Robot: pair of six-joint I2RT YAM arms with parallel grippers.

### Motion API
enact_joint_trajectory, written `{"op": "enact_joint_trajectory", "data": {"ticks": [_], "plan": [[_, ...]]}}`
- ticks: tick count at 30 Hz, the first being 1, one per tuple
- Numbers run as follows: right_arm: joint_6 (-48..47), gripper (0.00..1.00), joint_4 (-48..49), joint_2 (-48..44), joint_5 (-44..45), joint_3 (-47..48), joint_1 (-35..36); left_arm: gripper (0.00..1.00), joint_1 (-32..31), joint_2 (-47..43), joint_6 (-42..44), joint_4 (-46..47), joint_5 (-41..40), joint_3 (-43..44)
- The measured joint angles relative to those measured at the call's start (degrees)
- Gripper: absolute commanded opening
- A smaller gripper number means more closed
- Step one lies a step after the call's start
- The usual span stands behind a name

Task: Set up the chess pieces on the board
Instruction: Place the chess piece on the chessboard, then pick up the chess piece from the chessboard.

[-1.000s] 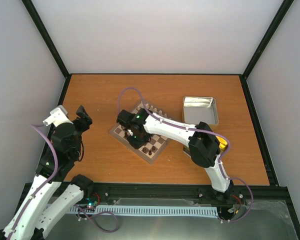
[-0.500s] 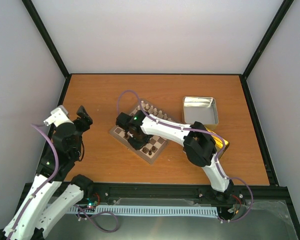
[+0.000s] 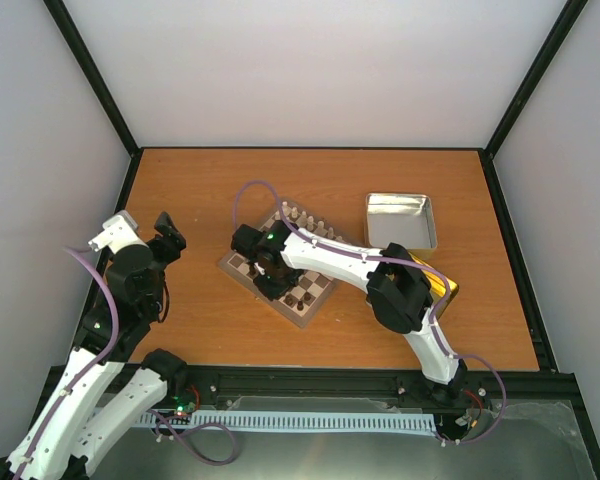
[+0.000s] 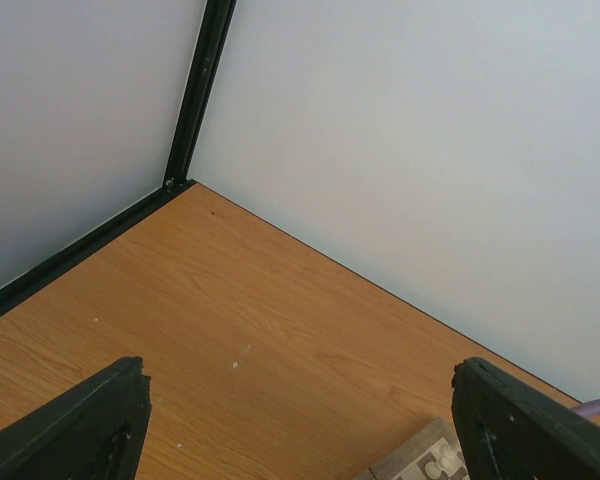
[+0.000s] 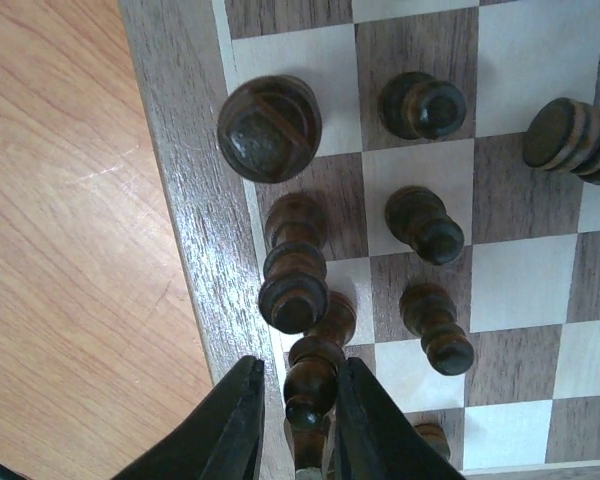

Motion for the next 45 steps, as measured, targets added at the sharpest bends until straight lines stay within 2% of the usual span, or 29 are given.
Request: {"op": "enact_joint_trajectory", "data": {"ticks": [3,9,21,28,32,40,45], "plan": [[0.11,0.20,0.26,0.00,-0.31,0.00,0.00,0.83,0.00,0.00,-0.02,0.00,0.00,0.00],[0.66,0.32,0.37,-0.07,0.11,0.02,0.00,0.83,0.00,0.00,-0.02,0.00,0.00,0.00],[4.09,0.35,3.41,-6.67,5.57,-0.66,-0.87,0.84,0.00,0.98,0.00,0.02,0.35,-0.02],[11.96,0.37,12.98,-11.89,7.19,-8.87,-8.79,0.84,0.00,1.01,0.50,1.22,2.89,-0.68],[16.59,0.41,16.98,-9.68,7.13,-10.03,-12.55,0.84,0.00,1.57,1.33,2.10,4.68,-1.18],[20.48,0.53,20.20,-2.82,4.72,-8.74,-11.37,0.84,0.00,2.67,1.86,2.25,6.08,-1.20],[20.00,0.54,19.76,-0.11,5.62,-6.03,-10.60,0.84,0.00,3.06,1.86,2.32,6.21,-1.20]]}}
